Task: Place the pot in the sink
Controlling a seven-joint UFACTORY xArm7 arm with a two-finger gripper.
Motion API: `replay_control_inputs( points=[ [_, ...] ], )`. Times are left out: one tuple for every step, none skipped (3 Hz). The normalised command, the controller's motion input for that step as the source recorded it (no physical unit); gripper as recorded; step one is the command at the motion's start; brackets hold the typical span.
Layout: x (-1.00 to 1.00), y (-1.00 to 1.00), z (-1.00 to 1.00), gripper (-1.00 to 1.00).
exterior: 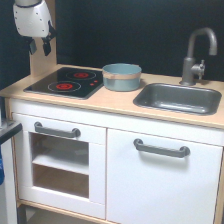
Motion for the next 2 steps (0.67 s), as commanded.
replay_control_inputs(
  points=[
    [0.25, -0.01, -0.1, 1.0],
    [0.32, 0.0, -0.09, 1.0]
  ],
)
